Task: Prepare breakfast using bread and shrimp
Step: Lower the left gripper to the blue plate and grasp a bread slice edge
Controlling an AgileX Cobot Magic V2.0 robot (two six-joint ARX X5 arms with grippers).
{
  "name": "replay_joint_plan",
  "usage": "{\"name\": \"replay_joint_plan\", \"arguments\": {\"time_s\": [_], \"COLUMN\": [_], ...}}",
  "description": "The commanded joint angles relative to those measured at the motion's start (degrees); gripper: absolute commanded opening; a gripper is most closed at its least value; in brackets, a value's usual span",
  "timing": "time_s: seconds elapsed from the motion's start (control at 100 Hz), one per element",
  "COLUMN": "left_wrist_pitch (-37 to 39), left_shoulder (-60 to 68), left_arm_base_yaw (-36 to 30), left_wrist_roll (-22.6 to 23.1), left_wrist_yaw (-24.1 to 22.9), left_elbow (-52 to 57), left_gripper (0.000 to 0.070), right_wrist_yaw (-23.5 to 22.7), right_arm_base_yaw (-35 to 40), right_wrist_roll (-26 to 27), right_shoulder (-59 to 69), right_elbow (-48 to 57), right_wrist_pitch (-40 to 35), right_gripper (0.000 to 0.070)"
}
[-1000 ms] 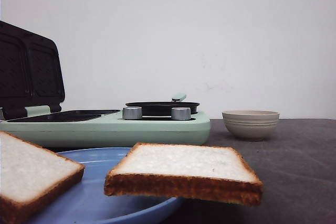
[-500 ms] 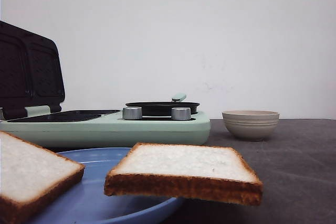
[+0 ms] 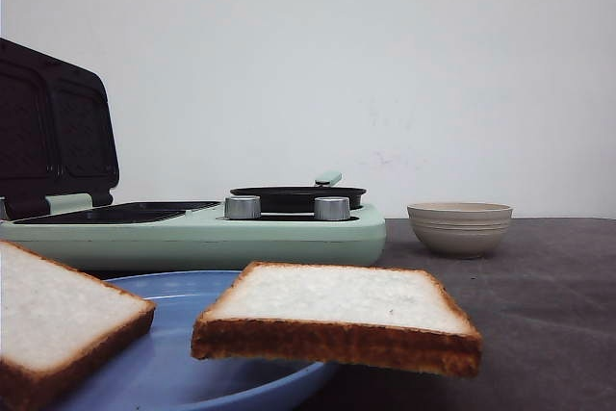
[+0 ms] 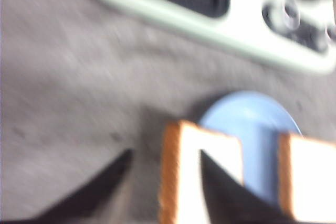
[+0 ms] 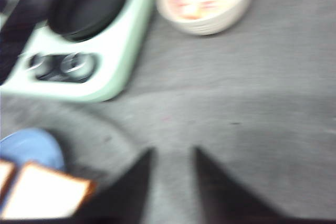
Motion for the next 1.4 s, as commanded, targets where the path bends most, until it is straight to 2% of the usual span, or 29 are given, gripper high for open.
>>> {"name": "replay_joint_plan", "arguments": {"time_s": [0.0,0.08,0.18,0.31,0.41,0.74,0.84,1.15,1.26,1.3,1.34,1.39], "left_wrist_pitch": [-0.72,-2.60,-5.46,-5.77,-7.02,-8.26,-8.15,-6.36,-4.87,-4.52,-4.22,-3.98], "left_shoulder": [1.86,4.52,7.98,11.91,14.53,20.04,21.79,27.74,28.41,28.39,28.39,28.39], "left_arm_base_yaw": [-0.13,-0.24,-0.33,-0.52,-0.66,-2.05,-3.48,-8.39,-9.57,-9.79,-9.90,-9.90], "left_wrist_roll": [2.08,2.95,4.76,4.85,5.33,6.25,7.04,7.04,6.99,6.99,6.97,6.97], "left_wrist_yaw": [3.08,5.11,5.42,8.74,11.30,11.47,13.60,13.88,13.90,13.88,13.88,13.88], "left_elbow": [0.83,0.83,0.83,0.83,0.83,0.83,0.83,0.83,0.83,0.83,0.83,0.83], "left_gripper": [0.0317,0.0321,0.0330,0.0446,0.0445,0.0445,0.0445,0.0444,0.0428,0.0392,0.0303,0.0153], "right_wrist_yaw": [-0.76,-0.79,-0.79,-0.92,-0.92,-0.92,-0.92,-0.96,-0.96,-0.96,-0.96,-0.96], "right_arm_base_yaw": [0.13,0.13,0.13,0.13,0.13,0.13,0.13,0.13,0.13,0.13,0.13,0.13], "right_wrist_roll": [-1.22,-1.49,-1.49,-1.73,-1.86,-1.88,-1.88,-1.90,-1.90,-1.90,-1.92,-1.90], "right_shoulder": [0.55,0.55,0.55,0.55,0.55,0.55,0.55,0.55,0.55,0.55,0.55,0.55], "right_elbow": [0.74,0.74,0.74,0.74,0.74,0.74,0.74,0.74,0.74,0.74,0.74,0.74], "right_wrist_pitch": [0.81,0.79,0.81,0.79,0.76,0.74,0.76,0.74,0.74,0.74,0.74,0.74], "right_gripper": [0.0330,0.0330,0.0329,0.0329,0.0329,0.0329,0.0329,0.0329,0.0329,0.0329,0.0329,0.0329]}}
